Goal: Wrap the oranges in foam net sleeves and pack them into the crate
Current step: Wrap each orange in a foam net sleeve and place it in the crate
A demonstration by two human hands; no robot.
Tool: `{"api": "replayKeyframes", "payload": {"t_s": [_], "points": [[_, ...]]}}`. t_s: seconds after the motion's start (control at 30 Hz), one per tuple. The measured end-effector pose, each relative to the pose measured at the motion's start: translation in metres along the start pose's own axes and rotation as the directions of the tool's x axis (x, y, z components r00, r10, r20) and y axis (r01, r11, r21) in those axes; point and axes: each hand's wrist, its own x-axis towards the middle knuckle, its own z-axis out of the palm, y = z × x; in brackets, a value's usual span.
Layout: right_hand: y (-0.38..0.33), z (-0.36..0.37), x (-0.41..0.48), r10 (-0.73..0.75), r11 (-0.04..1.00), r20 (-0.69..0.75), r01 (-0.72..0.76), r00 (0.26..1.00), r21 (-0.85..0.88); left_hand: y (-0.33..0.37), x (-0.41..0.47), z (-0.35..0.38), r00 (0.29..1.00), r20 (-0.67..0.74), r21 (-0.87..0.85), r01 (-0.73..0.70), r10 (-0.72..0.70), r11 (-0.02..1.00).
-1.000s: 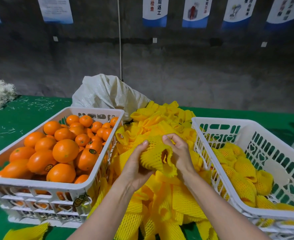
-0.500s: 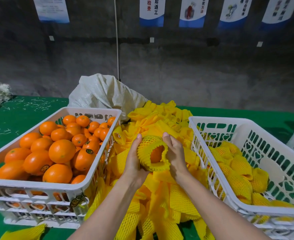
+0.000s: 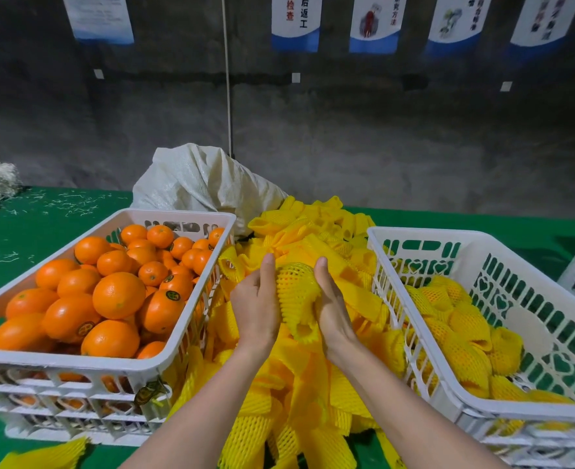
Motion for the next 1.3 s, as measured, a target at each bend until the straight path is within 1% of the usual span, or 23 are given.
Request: {"api": "replayKeyframes", "payload": {"t_s": [0.07, 0.1, 0.13, 0.2, 0.23, 0.3, 0.37, 0.43, 0.53, 0.63, 0.73, 0.8, 0.87, 0.93, 0.97, 1.0, 1.07, 1.1, 1.13, 1.2, 1.23, 1.27, 1.3], "points": [[0.003, 0.001, 0.001, -0.035, 0.999, -0.070, 0.037, 0.997, 0.026, 0.002, 0.000, 0.000, 0.989, -0.047, 0.066, -0.138, 0.142, 0.988], [0.004, 0.002, 0.002, -0.030, 0.999, -0.098, 0.034, 0.995, 0.038, 0.004, 0.000, 0.003, 0.985, -0.067, 0.063, -0.156, 0.160, 0.986], [0.005, 0.004, 0.003, -0.021, 0.999, -0.118, 0.026, 0.993, 0.047, 0.006, 0.000, 0.006, 0.987, -0.091, 0.031, -0.132, 0.134, 0.991], [0.007, 0.005, 0.006, -0.012, 0.996, -0.144, 0.025, 0.989, 0.087, 0.011, 0.002, 0.010, 0.992, -0.123, -0.100, 0.024, -0.036, 0.995], [0.007, 0.006, 0.008, -0.002, 0.993, -0.152, 0.020, 0.988, 0.117, 0.013, 0.003, 0.011, 0.982, -0.123, -0.165, 0.125, -0.146, 0.978], [0.007, 0.006, 0.012, 0.056, 0.983, -0.153, -0.028, 0.987, 0.179, 0.014, 0.010, 0.012, 0.937, -0.089, -0.223, 0.312, -0.338, 0.924], [0.006, 0.005, 0.015, 0.130, 0.964, -0.138, -0.092, 0.982, 0.251, 0.015, 0.018, 0.011, 0.890, -0.025, -0.239, 0.438, -0.456, 0.867], [0.004, 0.002, 0.017, 0.179, 0.941, -0.104, -0.140, 0.978, 0.307, 0.014, 0.022, 0.009, 0.858, 0.045, -0.230, 0.507, -0.511, 0.831], [0.003, 0.000, 0.016, 0.194, 0.931, -0.031, -0.174, 0.980, 0.322, 0.013, 0.021, 0.006, 0.842, 0.118, -0.207, 0.540, -0.527, 0.816], [0.001, -0.002, 0.017, 0.193, 0.917, 0.010, -0.184, 0.981, 0.353, 0.015, 0.018, 0.005, 0.839, 0.183, -0.276, 0.544, -0.512, 0.793], [-0.001, -0.004, 0.015, 0.180, 0.901, 0.060, -0.189, 0.982, 0.390, 0.017, 0.016, 0.005, 0.855, 0.225, -0.282, 0.517, -0.468, 0.809], [0.000, -0.006, 0.014, 0.152, 0.901, 0.083, -0.172, 0.985, 0.397, 0.017, 0.017, 0.004, 0.862, 0.251, -0.216, 0.493, -0.440, 0.843], [0.001, -0.009, 0.014, 0.129, 0.914, 0.084, -0.151, 0.988, 0.377, 0.014, 0.018, 0.003, 0.857, 0.286, -0.140, 0.480, -0.429, 0.866], [0.002, -0.012, 0.013, 0.105, 0.929, 0.090, -0.130, 0.990, 0.346, 0.012, 0.019, 0.002, 0.814, 0.355, -0.117, 0.527, -0.461, 0.841], [0.002, -0.014, 0.012, 0.072, 0.943, 0.089, -0.096, 0.993, 0.317, 0.011, 0.021, 0.001, 0.765, 0.410, -0.119, 0.585, -0.497, 0.802], [0.003, -0.016, 0.011, 0.028, 0.960, 0.083, -0.050, 0.996, 0.274, 0.012, 0.021, 0.000, 0.699, 0.473, -0.120, 0.654, -0.536, 0.747], [0.002, -0.018, 0.010, -0.075, 0.984, 0.008, 0.073, 0.997, 0.164, 0.012, 0.020, -0.003, 0.571, 0.577, -0.098, 0.758, -0.584, 0.645], [0.003, -0.019, 0.010, -0.127, 0.986, -0.034, 0.130, 0.991, 0.104, 0.012, 0.019, -0.003, 0.525, 0.619, -0.085, 0.784, -0.584, 0.615], [0.003, -0.020, 0.010, -0.177, 0.982, -0.064, 0.181, 0.982, 0.053, 0.011, 0.017, -0.002, 0.505, 0.643, -0.084, 0.794, -0.575, 0.602], [0.002, -0.022, 0.010, -0.307, 0.949, -0.087, 0.298, 0.948, -0.101, 0.009, 0.016, 0.001, 0.512, 0.658, -0.104, 0.788, -0.552, 0.607], [0.001, -0.023, 0.011, -0.366, 0.921, -0.088, 0.347, 0.926, -0.177, 0.008, 0.015, 0.002, 0.536, 0.644, -0.119, 0.775, -0.546, 0.620], [-0.001, -0.024, 0.013, -0.414, 0.895, -0.108, 0.383, 0.904, -0.227, 0.008, 0.015, 0.003, 0.556, 0.629, -0.131, 0.765, -0.544, 0.631], [-0.003, -0.025, 0.016, -0.425, 0.894, -0.143, 0.390, 0.894, -0.220, 0.008, 0.014, 0.004, 0.569, 0.615, -0.132, 0.757, -0.547, 0.639]]}}
